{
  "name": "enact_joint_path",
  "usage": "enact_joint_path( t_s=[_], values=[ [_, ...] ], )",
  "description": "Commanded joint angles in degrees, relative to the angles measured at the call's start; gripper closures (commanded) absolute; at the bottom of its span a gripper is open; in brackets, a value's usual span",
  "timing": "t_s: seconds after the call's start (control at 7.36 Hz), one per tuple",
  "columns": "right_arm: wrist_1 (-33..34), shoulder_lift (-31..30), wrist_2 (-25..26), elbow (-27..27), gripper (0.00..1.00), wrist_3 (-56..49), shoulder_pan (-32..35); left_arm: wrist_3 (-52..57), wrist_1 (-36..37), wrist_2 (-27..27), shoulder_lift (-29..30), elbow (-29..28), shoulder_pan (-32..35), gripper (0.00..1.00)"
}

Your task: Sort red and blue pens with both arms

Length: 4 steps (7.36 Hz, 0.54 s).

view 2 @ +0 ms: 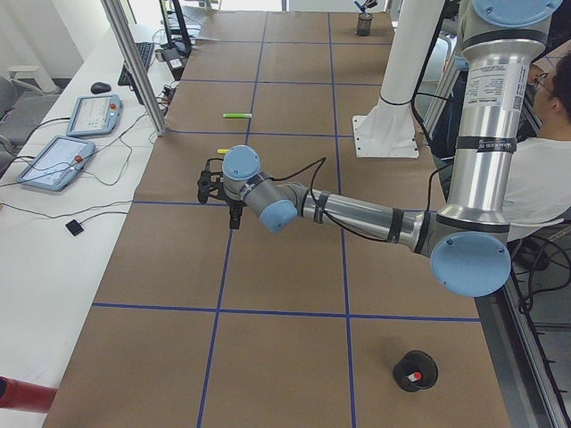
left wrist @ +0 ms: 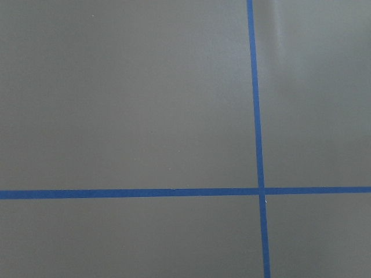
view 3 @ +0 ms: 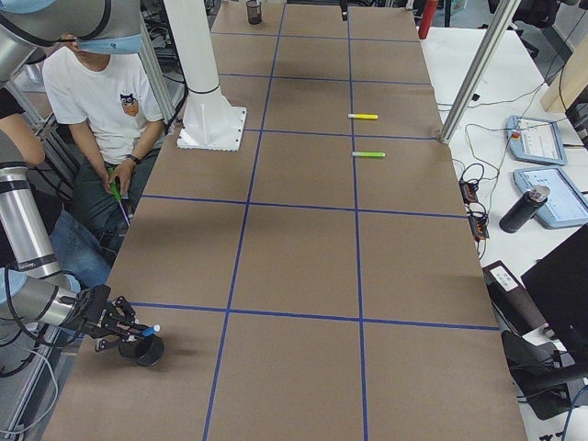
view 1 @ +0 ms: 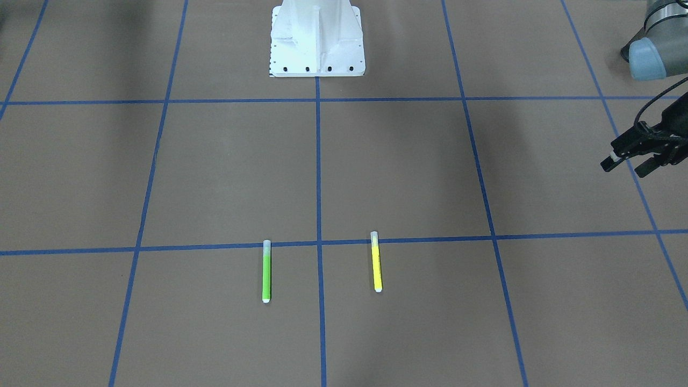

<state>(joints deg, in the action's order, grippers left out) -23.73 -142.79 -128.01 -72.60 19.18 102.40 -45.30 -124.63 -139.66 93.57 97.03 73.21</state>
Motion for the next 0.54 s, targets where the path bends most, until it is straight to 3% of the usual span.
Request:
enact_joint_path(
  t_s=[0.0, 0.41],
  values=[
    [0.79, 0.40, -0.40, 0.09, 0.01, 0.16, 0.96, -0.05, 0.00, 0.00, 0.03, 0.01, 0.00, 0.01],
    [0.70, 0.40, -1.98, -0.08, 0.00, 0.16, 1.31, -0.75, 0.00, 0.00, -0.06, 0.62, 0.00, 0.01]
  ],
)
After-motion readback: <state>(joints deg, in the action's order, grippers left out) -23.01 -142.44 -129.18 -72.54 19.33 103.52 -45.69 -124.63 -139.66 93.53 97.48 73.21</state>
